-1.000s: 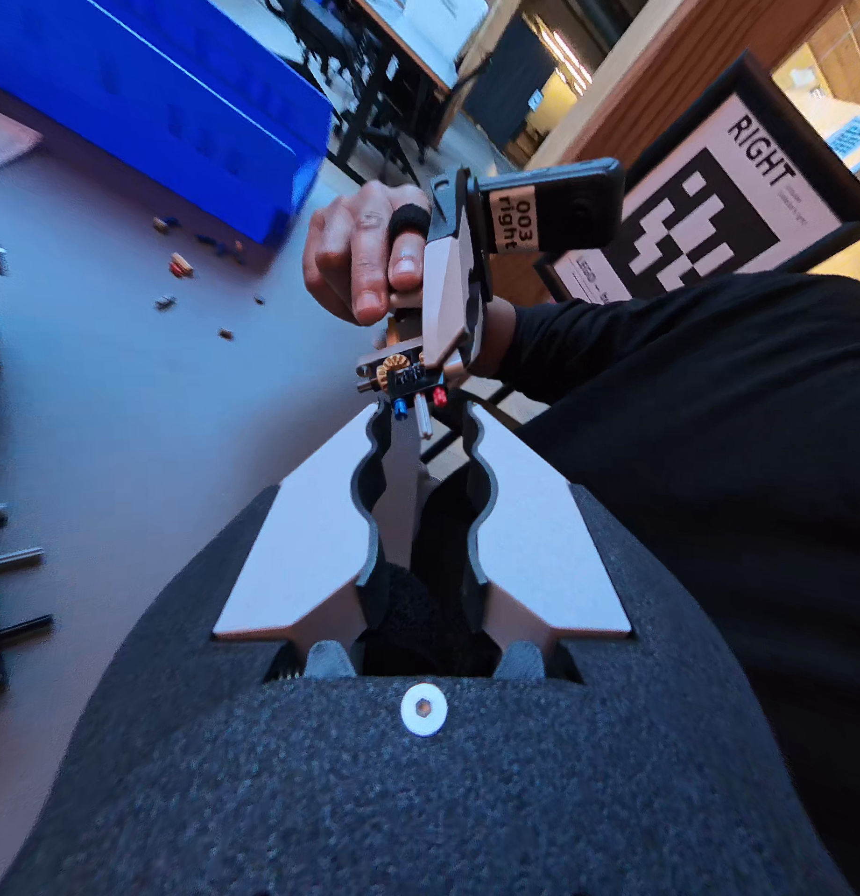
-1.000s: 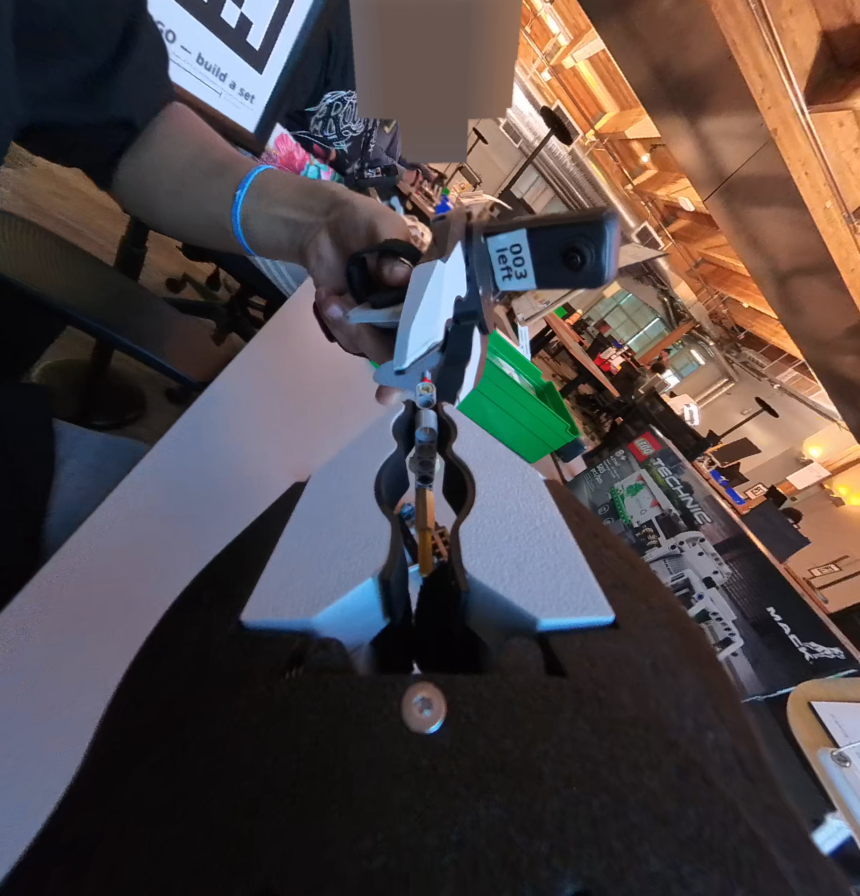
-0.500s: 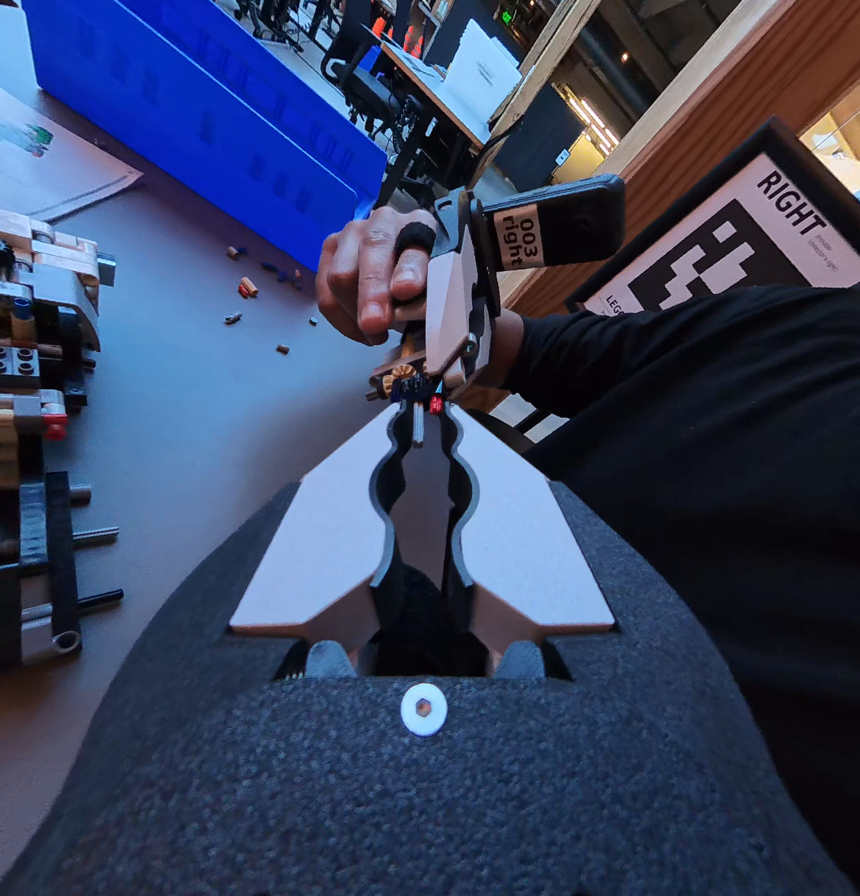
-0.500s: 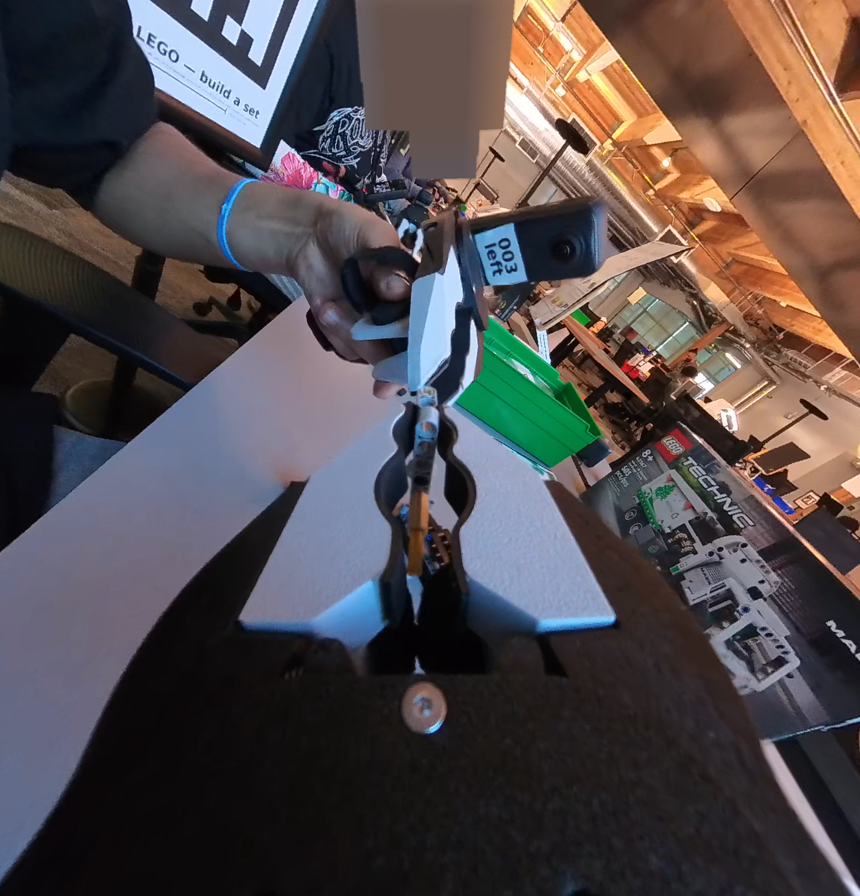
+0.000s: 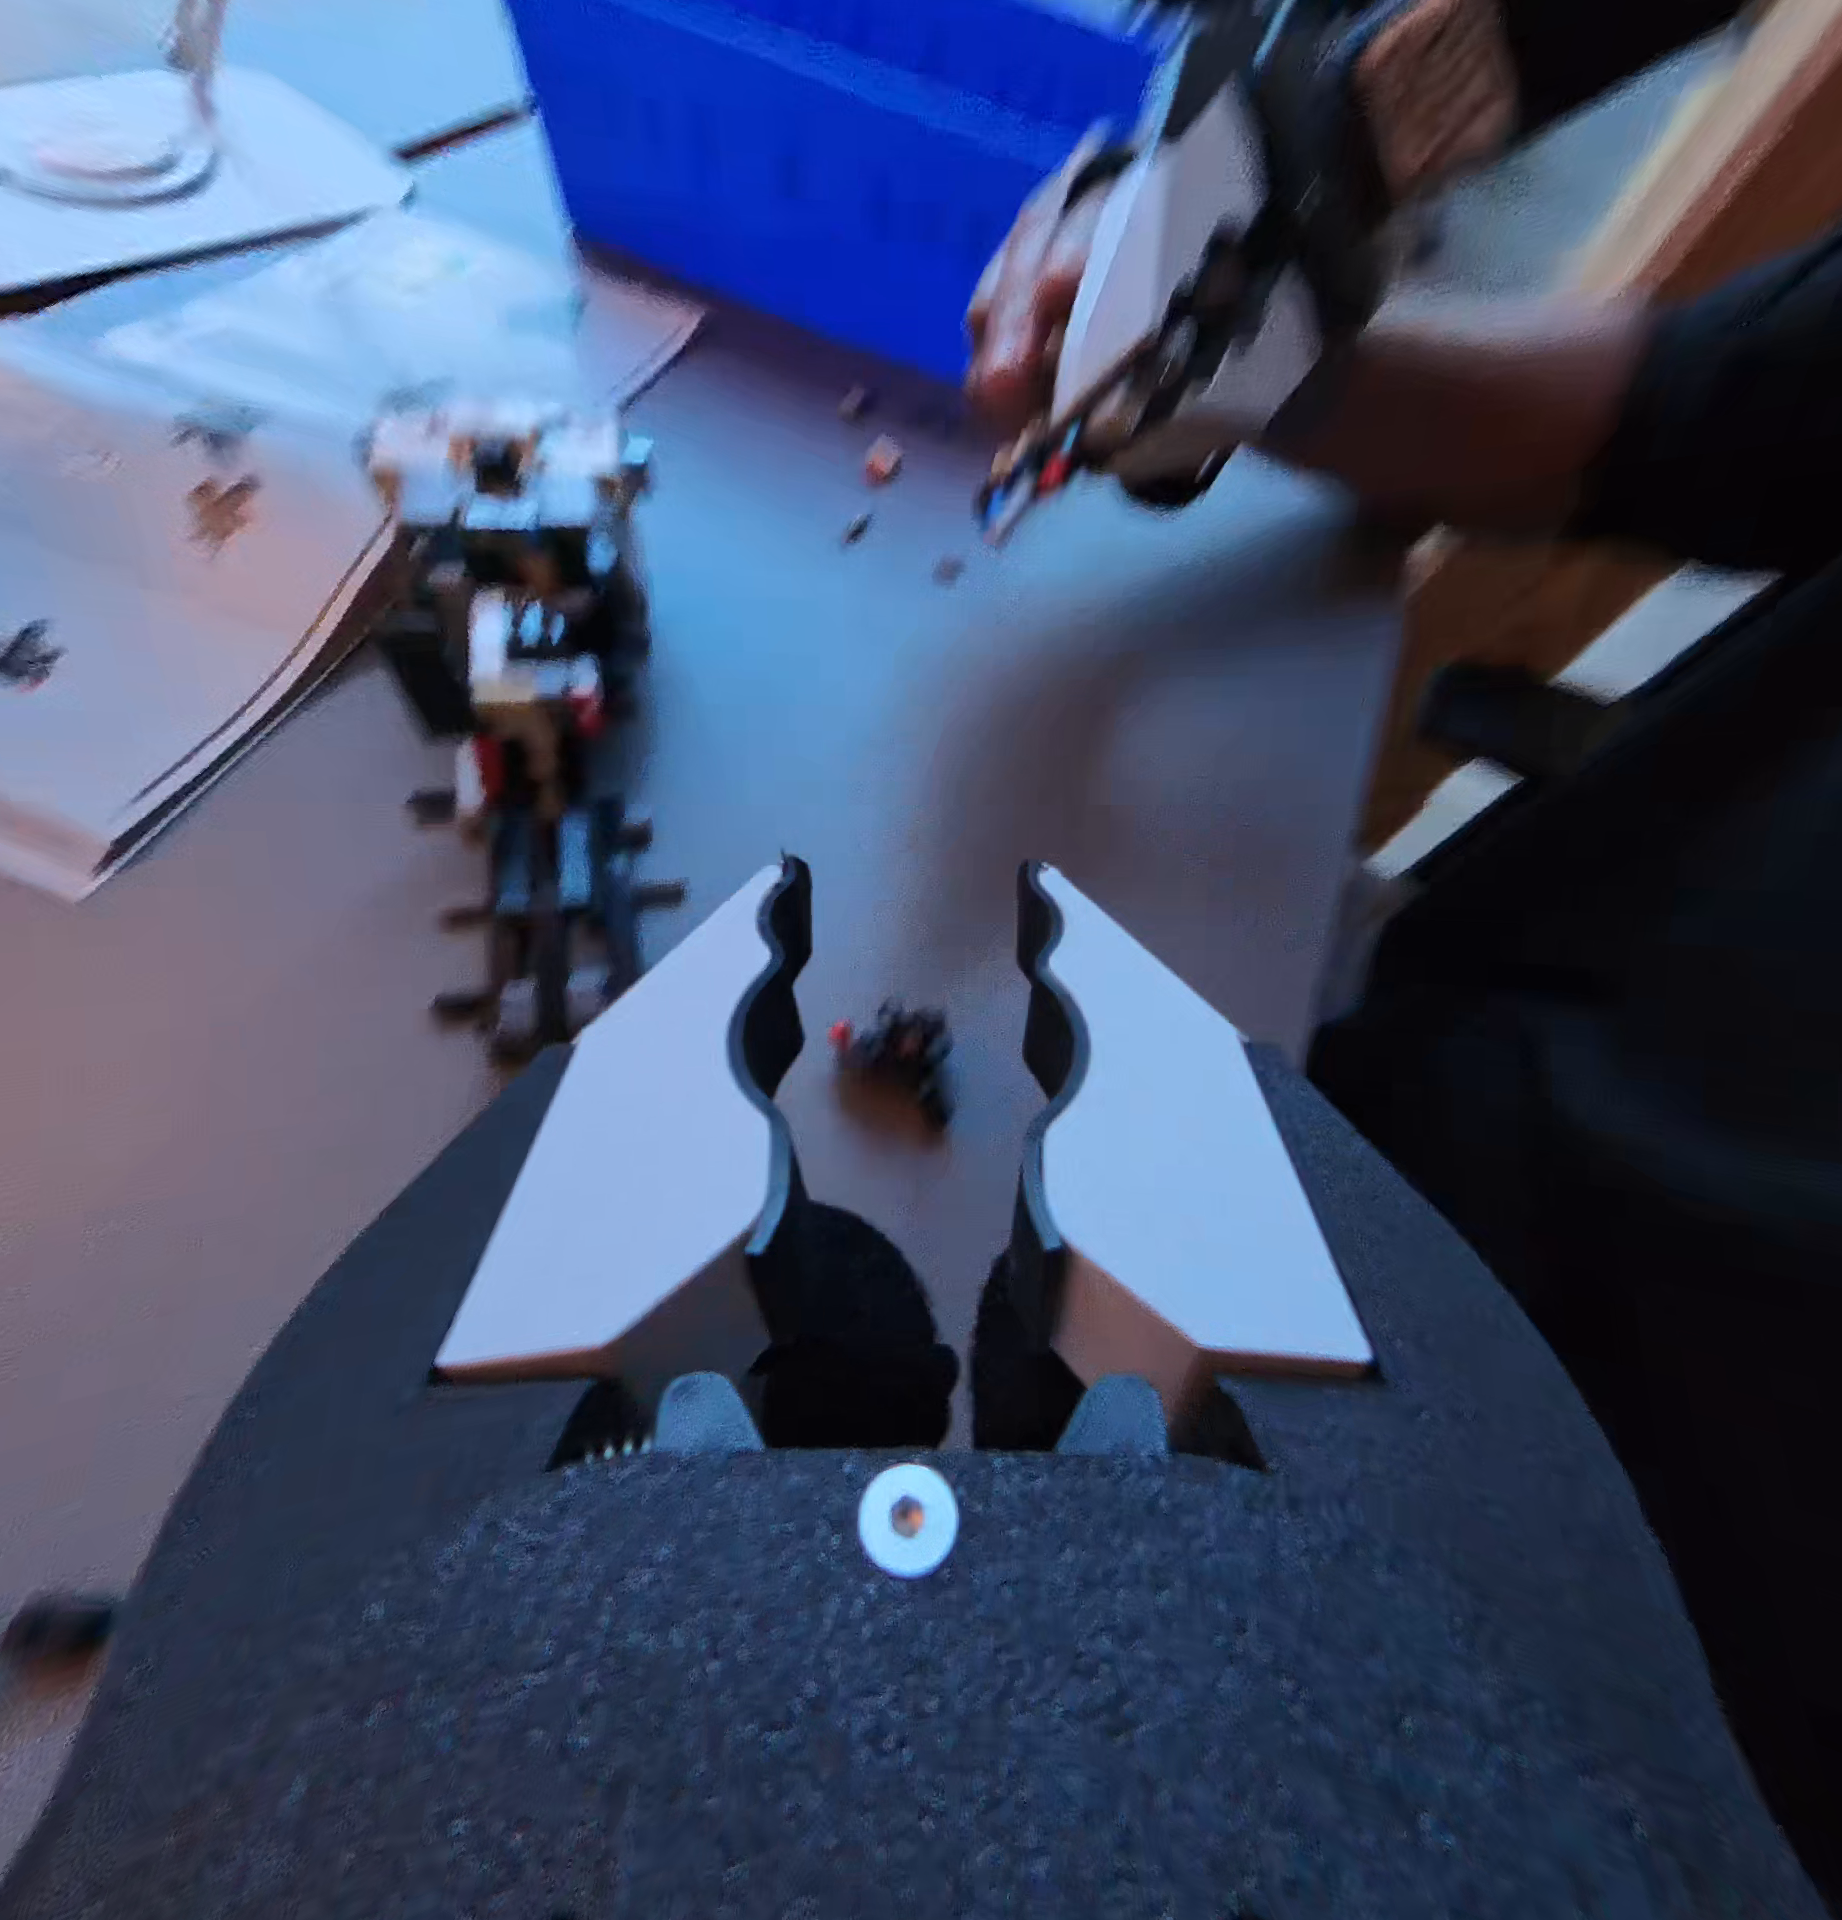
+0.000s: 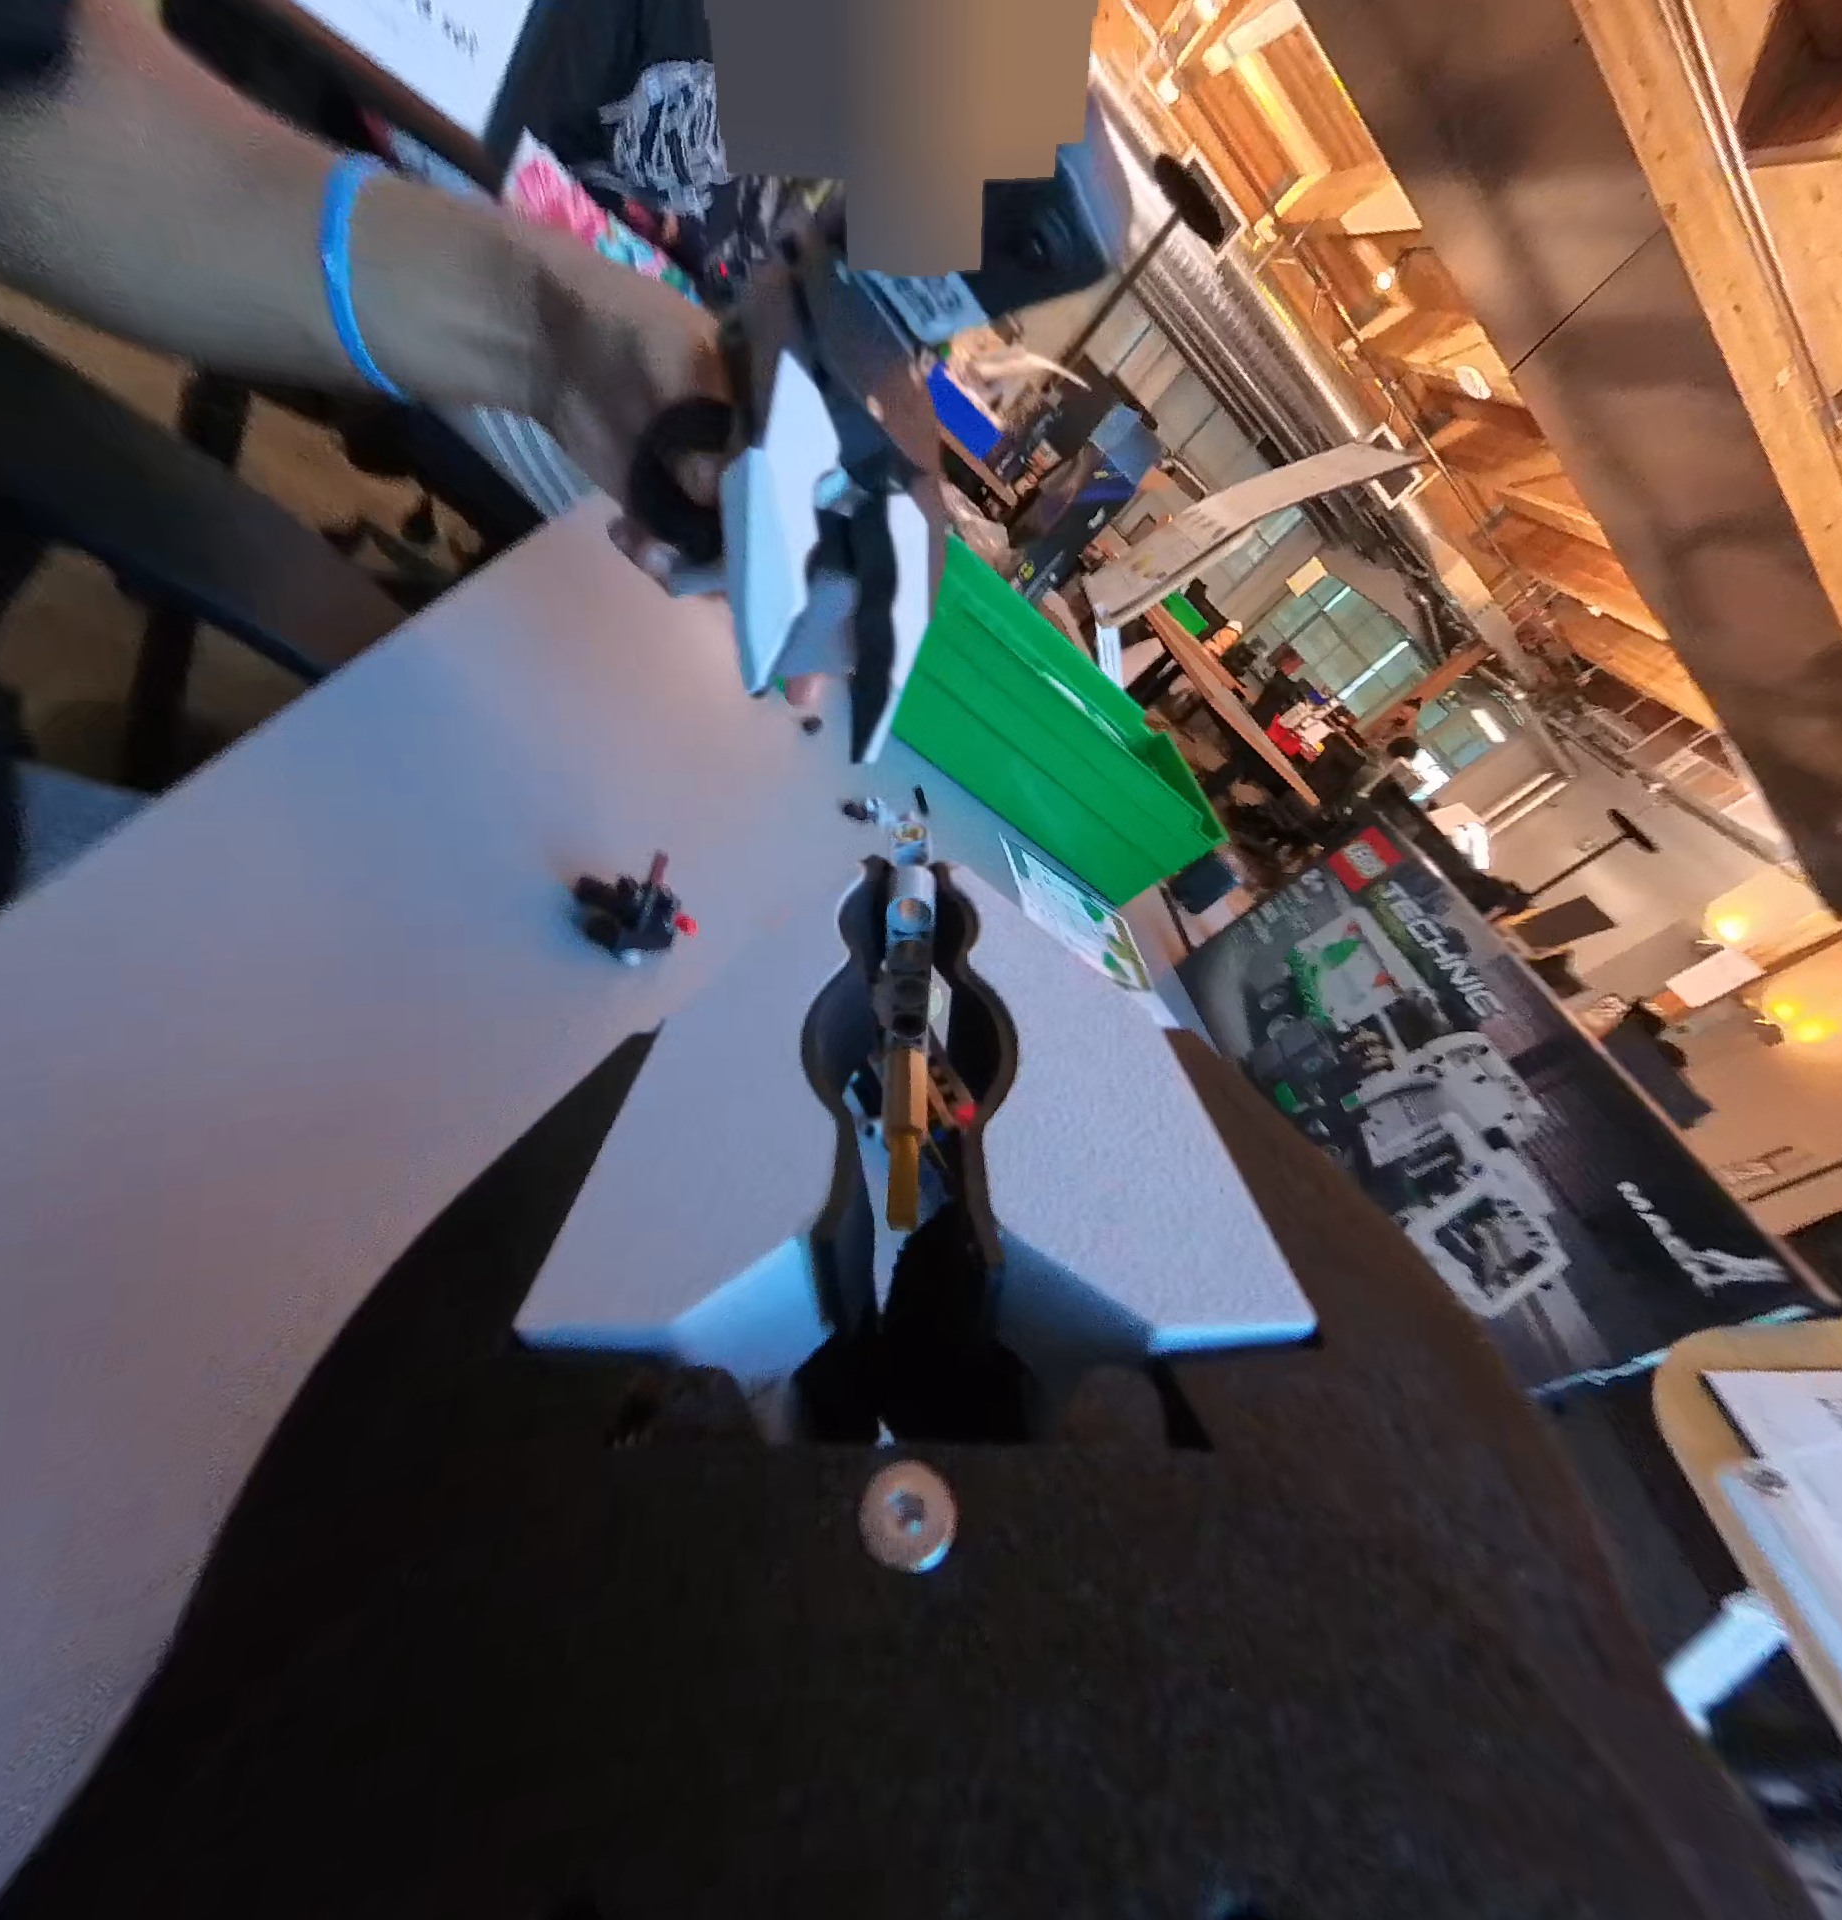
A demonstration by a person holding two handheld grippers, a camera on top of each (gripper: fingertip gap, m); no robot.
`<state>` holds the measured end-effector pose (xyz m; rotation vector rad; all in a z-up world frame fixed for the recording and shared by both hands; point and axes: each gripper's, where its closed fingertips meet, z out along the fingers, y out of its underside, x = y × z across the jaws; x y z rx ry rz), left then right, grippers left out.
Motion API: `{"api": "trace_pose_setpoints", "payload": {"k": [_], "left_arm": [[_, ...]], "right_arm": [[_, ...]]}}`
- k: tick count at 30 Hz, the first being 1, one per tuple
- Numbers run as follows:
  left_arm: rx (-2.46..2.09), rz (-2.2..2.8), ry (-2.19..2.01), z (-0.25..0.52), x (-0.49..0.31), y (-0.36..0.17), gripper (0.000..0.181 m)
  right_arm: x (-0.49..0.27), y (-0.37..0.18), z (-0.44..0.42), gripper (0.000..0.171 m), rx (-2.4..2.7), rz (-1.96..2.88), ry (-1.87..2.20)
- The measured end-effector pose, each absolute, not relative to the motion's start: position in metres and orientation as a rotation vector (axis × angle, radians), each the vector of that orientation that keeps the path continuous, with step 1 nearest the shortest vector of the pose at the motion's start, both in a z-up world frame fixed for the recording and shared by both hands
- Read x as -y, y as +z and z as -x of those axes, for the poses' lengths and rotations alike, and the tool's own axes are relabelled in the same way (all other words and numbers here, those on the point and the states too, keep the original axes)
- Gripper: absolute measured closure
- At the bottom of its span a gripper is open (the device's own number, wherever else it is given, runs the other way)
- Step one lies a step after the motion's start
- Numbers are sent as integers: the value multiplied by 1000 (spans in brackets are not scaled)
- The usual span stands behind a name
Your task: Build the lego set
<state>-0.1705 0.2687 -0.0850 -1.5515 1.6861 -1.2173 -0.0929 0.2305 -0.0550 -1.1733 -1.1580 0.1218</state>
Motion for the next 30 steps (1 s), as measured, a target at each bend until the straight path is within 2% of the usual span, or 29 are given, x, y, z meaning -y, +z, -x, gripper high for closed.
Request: {"api": "trace_pose_setpoints", "payload": {"k": [4,8,14,20,21,24,30], "left_arm": [[-1686,1603,-938,185,-273,-138,144],[-1596,1707,-985,189,-265,-160,144],[-1573,1827,-932,187,-260,-177,147],[-1608,1876,-836,179,-259,-190,175],[-1615,1868,-828,177,-260,-190,175],[-1590,1780,-895,165,-266,-175,176],[-1388,1582,-1442,137,-287,-80,176]], "right_arm": [[-234,-70,91,165,1142,1119,40],[-241,-80,86,165,1137,1066,-133],[-246,-91,79,165,1107,1104,-135],[-249,-96,79,165,1111,1122,-113],[-249,-95,78,165,1104,1119,-118],[-252,-93,75,164,1085,1118,-108],[-269,-84,68,165,1064,1038,-257]]}}
